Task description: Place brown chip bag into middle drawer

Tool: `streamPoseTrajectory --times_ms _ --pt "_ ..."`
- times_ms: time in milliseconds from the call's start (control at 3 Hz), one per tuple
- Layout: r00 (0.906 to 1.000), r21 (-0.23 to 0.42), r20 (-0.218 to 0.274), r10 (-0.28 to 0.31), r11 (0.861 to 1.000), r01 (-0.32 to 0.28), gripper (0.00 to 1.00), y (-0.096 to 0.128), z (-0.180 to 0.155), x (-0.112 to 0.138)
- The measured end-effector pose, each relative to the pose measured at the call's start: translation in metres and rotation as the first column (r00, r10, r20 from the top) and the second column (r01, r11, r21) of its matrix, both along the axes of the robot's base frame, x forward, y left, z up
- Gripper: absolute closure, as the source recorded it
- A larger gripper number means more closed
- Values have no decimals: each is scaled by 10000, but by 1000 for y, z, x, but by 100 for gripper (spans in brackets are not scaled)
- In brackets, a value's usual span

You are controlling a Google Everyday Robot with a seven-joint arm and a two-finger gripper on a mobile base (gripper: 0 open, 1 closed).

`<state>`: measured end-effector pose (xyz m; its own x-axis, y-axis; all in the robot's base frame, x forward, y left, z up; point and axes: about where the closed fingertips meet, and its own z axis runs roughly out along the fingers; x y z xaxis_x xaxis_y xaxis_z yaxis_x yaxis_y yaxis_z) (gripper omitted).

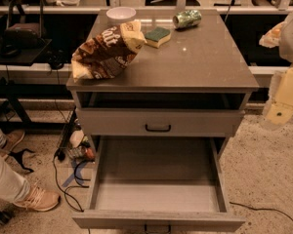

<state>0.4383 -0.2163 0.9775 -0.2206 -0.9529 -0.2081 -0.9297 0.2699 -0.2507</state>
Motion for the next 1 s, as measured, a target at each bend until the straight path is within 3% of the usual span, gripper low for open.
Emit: streamPoseTrajectory --times_ms 333,667,1000 --pt "10000 0 0 0 10000 0 0 0 0 0" --pt "9995 523 293 -140 9986 124 0 15 1 29" --pt "9939 1537 767 -789 9859 664 0 51 1 98"
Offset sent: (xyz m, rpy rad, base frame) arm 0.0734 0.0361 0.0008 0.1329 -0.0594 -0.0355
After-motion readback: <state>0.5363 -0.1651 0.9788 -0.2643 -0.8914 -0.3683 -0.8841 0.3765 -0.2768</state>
